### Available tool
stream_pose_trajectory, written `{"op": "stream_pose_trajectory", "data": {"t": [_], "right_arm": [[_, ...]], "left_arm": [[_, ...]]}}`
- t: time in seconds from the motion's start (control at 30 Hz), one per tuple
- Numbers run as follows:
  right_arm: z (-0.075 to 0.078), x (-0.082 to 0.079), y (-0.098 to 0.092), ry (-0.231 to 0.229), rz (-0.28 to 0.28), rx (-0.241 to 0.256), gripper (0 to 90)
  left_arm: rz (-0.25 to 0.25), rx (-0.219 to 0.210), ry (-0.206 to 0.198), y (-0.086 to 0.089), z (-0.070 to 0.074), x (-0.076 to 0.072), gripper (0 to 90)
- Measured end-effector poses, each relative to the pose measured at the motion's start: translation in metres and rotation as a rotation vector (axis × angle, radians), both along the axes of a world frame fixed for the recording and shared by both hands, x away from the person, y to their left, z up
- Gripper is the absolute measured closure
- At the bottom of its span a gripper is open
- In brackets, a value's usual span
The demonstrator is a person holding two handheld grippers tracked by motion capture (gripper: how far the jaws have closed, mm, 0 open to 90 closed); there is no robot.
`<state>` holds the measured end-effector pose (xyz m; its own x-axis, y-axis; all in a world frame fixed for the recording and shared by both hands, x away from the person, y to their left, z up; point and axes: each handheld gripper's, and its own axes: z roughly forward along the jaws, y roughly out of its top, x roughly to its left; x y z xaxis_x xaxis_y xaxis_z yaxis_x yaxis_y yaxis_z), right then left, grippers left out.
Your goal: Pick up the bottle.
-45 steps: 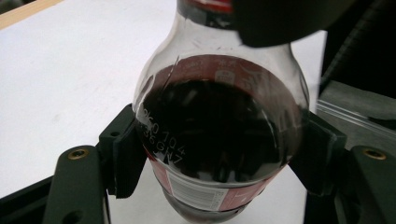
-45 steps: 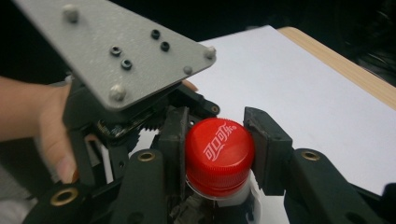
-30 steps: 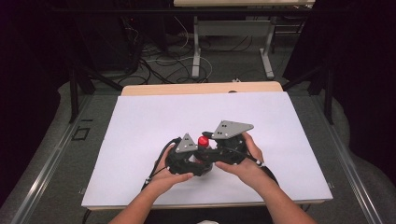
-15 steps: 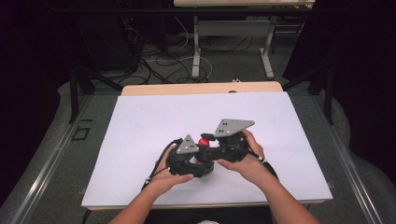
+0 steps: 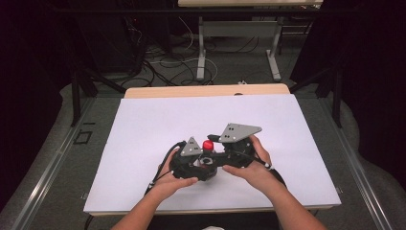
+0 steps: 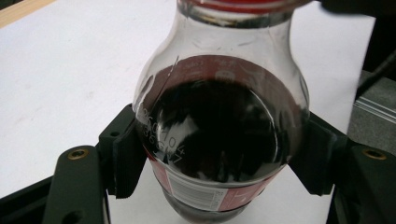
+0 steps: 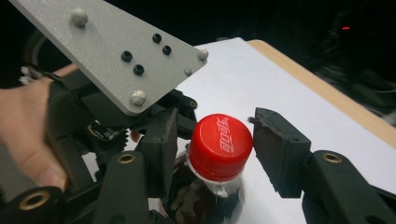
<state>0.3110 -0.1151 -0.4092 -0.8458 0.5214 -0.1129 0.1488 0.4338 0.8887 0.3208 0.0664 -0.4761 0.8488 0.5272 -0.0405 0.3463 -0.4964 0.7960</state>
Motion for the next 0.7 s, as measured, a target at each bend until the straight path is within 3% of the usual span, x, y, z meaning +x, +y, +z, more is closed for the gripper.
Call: {"op": "stream_pose_trajectory", "data": {"t": [0.07, 0.13, 0.2, 0.3, 0.63, 0.7], "right_arm": [[-0.001, -0.002, 0.002, -0.008, -0.01, -0.007, 50.6], [-0.003, -0.005, 0.005, -0.025, -0.028, -0.013, 50.9], [-0.004, -0.005, 0.006, -0.027, -0.033, -0.012, 50.9], [-0.005, -0.004, 0.007, -0.027, -0.036, -0.003, 51.9], [-0.004, 0.003, 0.012, -0.014, -0.011, -0.007, 59.0], [-0.003, 0.007, 0.01, -0.001, 0.015, -0.002, 60.8]], "left_arm": [[-0.007, 0.024, 0.014, 0.002, 0.001, 0.001, 30.2], [-0.003, 0.026, 0.017, 0.002, 0.001, 0.001, 30.2], [0.016, 0.003, 0.013, 0.0, 0.0, 0.0, 30.2], [0.006, 0.018, 0.01, 0.001, 0.001, 0.001, 30.3], [-0.025, 0.018, 0.006, -0.004, 0.003, -0.004, 30.3], [-0.02, 0.008, -0.004, -0.004, 0.002, -0.004, 30.3]]}}
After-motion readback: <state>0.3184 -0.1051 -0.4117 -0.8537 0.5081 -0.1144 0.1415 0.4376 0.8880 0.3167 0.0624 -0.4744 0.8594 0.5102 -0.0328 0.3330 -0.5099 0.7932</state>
